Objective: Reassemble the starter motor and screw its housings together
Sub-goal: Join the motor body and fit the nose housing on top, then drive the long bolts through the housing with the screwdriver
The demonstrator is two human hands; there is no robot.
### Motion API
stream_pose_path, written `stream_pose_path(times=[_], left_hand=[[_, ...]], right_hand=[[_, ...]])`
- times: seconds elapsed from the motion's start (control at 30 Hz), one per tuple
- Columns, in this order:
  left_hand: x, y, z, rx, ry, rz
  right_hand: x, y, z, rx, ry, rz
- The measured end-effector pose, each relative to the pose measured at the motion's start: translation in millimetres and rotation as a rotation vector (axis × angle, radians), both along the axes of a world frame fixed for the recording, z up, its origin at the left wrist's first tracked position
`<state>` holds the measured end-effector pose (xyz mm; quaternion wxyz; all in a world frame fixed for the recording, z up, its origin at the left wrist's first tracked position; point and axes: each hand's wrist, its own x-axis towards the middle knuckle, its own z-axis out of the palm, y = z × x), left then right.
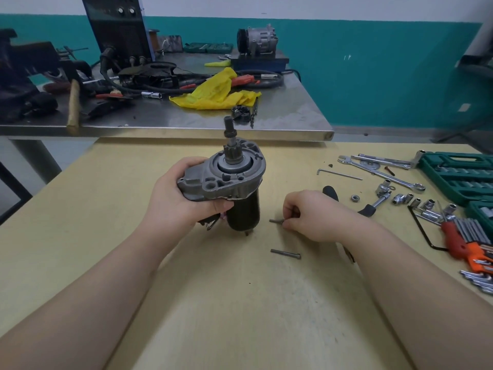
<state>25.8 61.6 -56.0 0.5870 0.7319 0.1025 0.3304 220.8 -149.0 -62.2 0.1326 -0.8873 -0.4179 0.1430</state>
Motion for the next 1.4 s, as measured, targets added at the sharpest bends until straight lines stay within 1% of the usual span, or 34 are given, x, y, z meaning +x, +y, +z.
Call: stream_pose_path(times=[0.17,0.27,0.33,0.4,0.53,0.6,0.67,0.73,0.77,0.87,0.97,1.1,1.27,1.4], left_hand=[[-2,-8,11,0.04,0.01,0.003],[0,-14,10,0.024,0.0,0.002],[1,-18,7,-0.002,-0.017,0.001],[2,-22,5,-0.032,-0.029,0.0],[-1,-26,3,-0.076,-0.051,0.013],[-2,-26,2,-0.069,-0.046,0.021],[-2,-27,3,-0.058,-0.042,0.024],[-2,-28,4,-0.046,-0.037,0.029],[-2,-28,5,-0.038,-0.031,0.031],[-1,-29,4,-0.021,-0.016,0.033],[-1,-28,3,-0.02,-0.013,0.046],[-4,-28,2,-0.002,-0.031,0.053],[-2,-28,3,0.041,-0.062,0.068],[-1,-28,2,0.051,-0.075,0.065]], right_hand=[[-2,1,3,-0.021,0.005,0.019],[-3,0,8,0.051,-0.004,-0.01],[-4,-1,13,0.181,-0.001,-0.055],[-6,-1,20,0.383,0.038,-0.118],[-16,-1,42,0.835,0.305,-0.221],[-23,-2,53,0.969,0.43,-0.216],[-30,-2,64,1.082,0.51,-0.178],[-39,-1,77,1.182,0.512,-0.142],[-44,1,83,1.21,0.459,-0.119],[-61,5,94,1.234,0.233,0.009],[-77,9,93,1.206,0.133,0.132],[-79,12,80,1.16,0.0,0.155],[-74,15,71,1.118,-0.016,0.157],[-76,17,71,1.172,0.075,0.139]])
